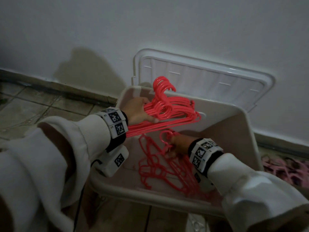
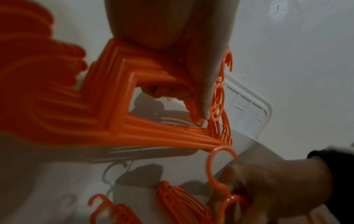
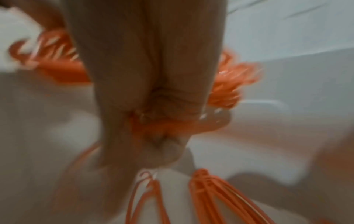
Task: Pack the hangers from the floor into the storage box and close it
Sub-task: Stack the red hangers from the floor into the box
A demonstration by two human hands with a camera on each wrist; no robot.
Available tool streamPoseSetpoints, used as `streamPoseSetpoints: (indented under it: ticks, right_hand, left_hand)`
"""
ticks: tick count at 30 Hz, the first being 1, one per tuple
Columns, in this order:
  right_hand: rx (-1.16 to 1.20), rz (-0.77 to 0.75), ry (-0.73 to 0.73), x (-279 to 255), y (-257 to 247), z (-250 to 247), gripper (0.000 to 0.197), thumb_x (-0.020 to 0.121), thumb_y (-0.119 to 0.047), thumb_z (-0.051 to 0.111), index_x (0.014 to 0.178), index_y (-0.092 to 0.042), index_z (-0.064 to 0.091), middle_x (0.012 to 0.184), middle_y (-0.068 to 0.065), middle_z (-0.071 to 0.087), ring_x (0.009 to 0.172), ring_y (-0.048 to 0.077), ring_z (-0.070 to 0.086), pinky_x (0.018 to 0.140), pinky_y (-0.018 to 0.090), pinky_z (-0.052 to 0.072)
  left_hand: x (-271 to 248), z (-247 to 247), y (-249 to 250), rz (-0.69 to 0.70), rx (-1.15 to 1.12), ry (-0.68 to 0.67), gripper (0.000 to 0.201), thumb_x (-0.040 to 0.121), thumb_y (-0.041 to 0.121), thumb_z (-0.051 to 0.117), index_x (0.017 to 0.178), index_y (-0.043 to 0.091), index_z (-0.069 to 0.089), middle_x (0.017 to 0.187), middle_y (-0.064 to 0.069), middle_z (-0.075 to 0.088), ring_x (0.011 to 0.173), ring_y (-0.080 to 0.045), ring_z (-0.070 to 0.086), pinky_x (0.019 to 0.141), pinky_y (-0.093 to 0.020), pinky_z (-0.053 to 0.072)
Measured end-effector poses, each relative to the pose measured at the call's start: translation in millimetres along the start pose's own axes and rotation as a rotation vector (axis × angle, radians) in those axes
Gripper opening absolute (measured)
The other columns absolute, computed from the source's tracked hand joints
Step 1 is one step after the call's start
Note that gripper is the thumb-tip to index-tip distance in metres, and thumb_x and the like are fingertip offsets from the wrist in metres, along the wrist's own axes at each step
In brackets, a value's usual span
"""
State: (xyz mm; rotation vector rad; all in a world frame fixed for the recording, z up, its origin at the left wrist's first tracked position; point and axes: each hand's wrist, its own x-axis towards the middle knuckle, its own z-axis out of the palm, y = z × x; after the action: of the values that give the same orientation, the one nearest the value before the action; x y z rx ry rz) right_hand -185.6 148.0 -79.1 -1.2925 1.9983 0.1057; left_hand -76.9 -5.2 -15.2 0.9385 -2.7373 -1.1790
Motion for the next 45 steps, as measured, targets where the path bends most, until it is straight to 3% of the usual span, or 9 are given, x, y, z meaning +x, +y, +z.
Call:
streamPoseSetpoints:
  ticks: [4,6,13,18,22,26,29,39,45]
  right_hand:
    - [0.327,-0.176,-0.013,-26.1,12.4,-24.3,0.009,0.086,-0.004,0.061,0.086,-0.011,0.067,0.073,-0.005,0.072,0.069,0.004,0.067,0.063,0.023,0.053]
    - [0.34,-0.232,0.072,-41.5,13.1,-40.7,0.019,0.089,-0.007,0.058,0.074,-0.016,0.063,0.055,-0.013,0.064,0.047,-0.007,0.055,0.048,0.008,0.039]
    - [0.365,-0.255,0.334,-52.3,29.2,-61.1,0.02,0.093,-0.029,0.051,0.076,-0.023,0.06,0.074,-0.015,0.056,0.077,-0.001,0.052,0.087,0.027,0.041]
    - [0.461,-0.339,0.549,-49.0,13.5,-47.7,0.023,0.079,-0.035,0.048,0.058,-0.027,0.045,0.059,-0.012,0.045,0.059,-0.002,0.044,0.068,0.025,0.035]
    - [0.591,-0.401,0.613,-40.7,13.8,-43.2,0.016,0.081,-0.036,0.055,0.068,-0.028,0.051,0.067,-0.002,0.052,0.065,0.013,0.049,0.068,0.036,0.043]
    - [0.687,-0.488,0.589,-41.0,20.2,-44.3,0.011,0.083,-0.017,0.058,0.081,-0.025,0.051,0.071,-0.007,0.047,0.062,0.001,0.046,0.061,0.013,0.041]
    - [0.741,-0.509,0.605,-39.2,18.5,-42.3,0.012,0.084,-0.014,0.058,0.081,-0.023,0.051,0.071,-0.006,0.049,0.06,0.011,0.049,0.055,0.018,0.042]
    - [0.472,-0.411,0.998,-36.2,15.1,-44.7,0.027,0.065,-0.013,0.077,0.083,-0.019,0.058,0.083,0.001,0.051,0.074,0.008,0.049,0.072,0.015,0.041]
    - [0.506,-0.261,0.532,-31.3,31.2,-46.1,0.034,0.071,0.001,0.062,0.065,-0.031,0.053,0.059,-0.012,0.05,0.048,-0.004,0.048,0.057,0.012,0.038]
  left_hand:
    - [-5.6,2.6,4.0,-0.013,-0.014,-0.051,0.037,0.066,0.037,0.08,0.088,0.014,0.06,0.085,0.004,0.062,0.083,-0.015,0.057,0.074,-0.023,0.037]
    - [-7.3,4.1,4.1,-0.019,-0.052,-0.102,0.041,0.066,0.041,0.078,0.086,0.007,0.066,0.085,-0.001,0.068,0.085,-0.02,0.063,0.079,-0.028,0.045]
    - [-14.8,10.9,11.6,-0.048,-0.13,-0.192,0.048,0.073,0.039,0.074,0.099,0.0,0.067,0.094,-0.009,0.071,0.089,-0.023,0.065,0.086,-0.032,0.05]
    - [-24.3,13.4,23.6,-0.078,-0.175,-0.275,0.032,0.08,0.04,0.067,0.087,0.009,0.066,0.06,0.007,0.055,0.055,-0.005,0.05,0.054,-0.014,0.04]
    - [-29.4,16.5,21.0,-0.113,-0.224,-0.343,0.042,0.078,0.047,0.065,0.091,0.008,0.065,0.083,-0.008,0.067,0.077,-0.018,0.06,0.074,-0.027,0.05]
    - [-29.4,10.9,18.7,-0.114,-0.249,-0.331,0.037,0.077,0.048,0.066,0.087,0.012,0.067,0.091,-0.007,0.071,0.085,-0.02,0.065,0.084,-0.03,0.052]
    - [-28.9,7.1,20.6,-0.106,-0.27,-0.336,0.039,0.072,0.044,0.071,0.093,0.011,0.069,0.093,-0.005,0.072,0.087,-0.018,0.067,0.087,-0.03,0.051]
    - [-26.5,20.4,23.4,-0.141,-0.144,-0.248,0.013,0.075,0.001,0.06,0.068,0.011,0.055,0.06,-0.001,0.053,0.055,-0.013,0.048,0.056,-0.023,0.04]
    - [-20.3,15.0,9.0,-0.152,0.004,-0.117,0.012,0.072,0.01,0.067,0.075,0.012,0.056,0.075,-0.003,0.059,0.075,-0.022,0.058,0.064,-0.024,0.042]
